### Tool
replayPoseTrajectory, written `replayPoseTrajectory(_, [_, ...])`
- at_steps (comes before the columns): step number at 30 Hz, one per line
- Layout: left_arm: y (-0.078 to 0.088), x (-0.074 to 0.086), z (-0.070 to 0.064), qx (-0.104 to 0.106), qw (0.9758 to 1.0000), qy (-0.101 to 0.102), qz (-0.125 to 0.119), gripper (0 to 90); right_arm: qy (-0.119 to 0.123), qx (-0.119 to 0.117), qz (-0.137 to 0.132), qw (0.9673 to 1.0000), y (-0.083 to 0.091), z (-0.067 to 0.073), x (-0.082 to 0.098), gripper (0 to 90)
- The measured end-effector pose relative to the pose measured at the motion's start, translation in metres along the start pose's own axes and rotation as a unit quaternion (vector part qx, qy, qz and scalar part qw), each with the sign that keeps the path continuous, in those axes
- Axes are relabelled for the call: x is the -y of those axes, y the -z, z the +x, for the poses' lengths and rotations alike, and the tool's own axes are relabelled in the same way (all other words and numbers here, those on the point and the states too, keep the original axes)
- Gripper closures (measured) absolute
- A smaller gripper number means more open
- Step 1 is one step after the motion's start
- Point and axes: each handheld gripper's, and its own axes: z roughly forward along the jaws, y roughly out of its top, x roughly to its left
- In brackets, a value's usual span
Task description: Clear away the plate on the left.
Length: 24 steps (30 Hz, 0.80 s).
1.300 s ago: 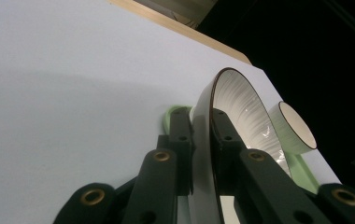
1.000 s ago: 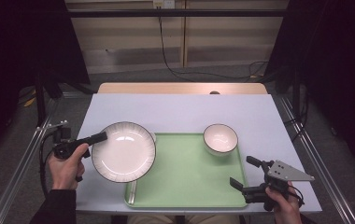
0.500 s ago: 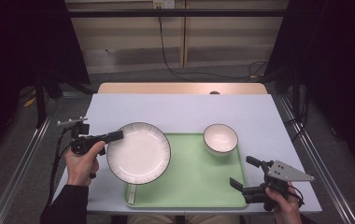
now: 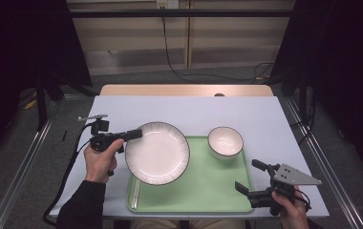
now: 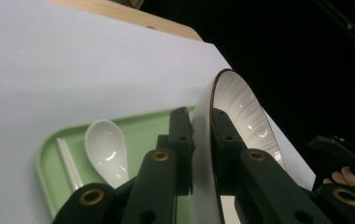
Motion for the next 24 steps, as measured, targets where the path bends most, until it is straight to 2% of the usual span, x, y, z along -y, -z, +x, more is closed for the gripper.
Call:
replayPoseTrajectory(2, [-0.003,0.001,0.0,0.001,1.0,-0.004,0.007,81.6,0.0,0.0,0.001,1.0,0.0,0.0,0.0,2.1])
replayPoseTrajectory(6, [-0.007,0.002,-0.001,0.003,0.9999,0.0,0.011,81.3,-0.001,0.0,-0.001,1.0,0.0,0.0,0.0,2.1])
replayPoseTrajectory(9, [-0.012,0.0,-0.006,0.004,0.9998,-0.009,0.016,81.3,-0.001,0.001,0.0,1.0,0.0,0.0,0.0,2.1])
replayPoseTrajectory(12, [-0.02,-0.001,-0.01,0.011,0.9995,-0.021,0.022,81.4,-0.002,-0.001,0.001,1.0,0.0,0.0,0.0,2.1])
replayPoseTrajectory(13, [-0.024,0.001,-0.011,0.014,0.9995,-0.017,0.023,81.4,-0.002,-0.001,0.0,1.0,0.0,0.0,0.0,2.2])
replayPoseTrajectory(16, [-0.035,0.002,-0.015,0.016,0.9987,-0.029,0.038,81.4,0.0,-0.001,0.0,1.0,0.0,0.0,0.0,2.1])
replayPoseTrajectory(24, [-0.052,0.002,-0.022,0.03,0.9979,-0.03,0.049,81.3,0.001,-0.006,0.001,1.0,0.001,0.0,0.0,2.2])
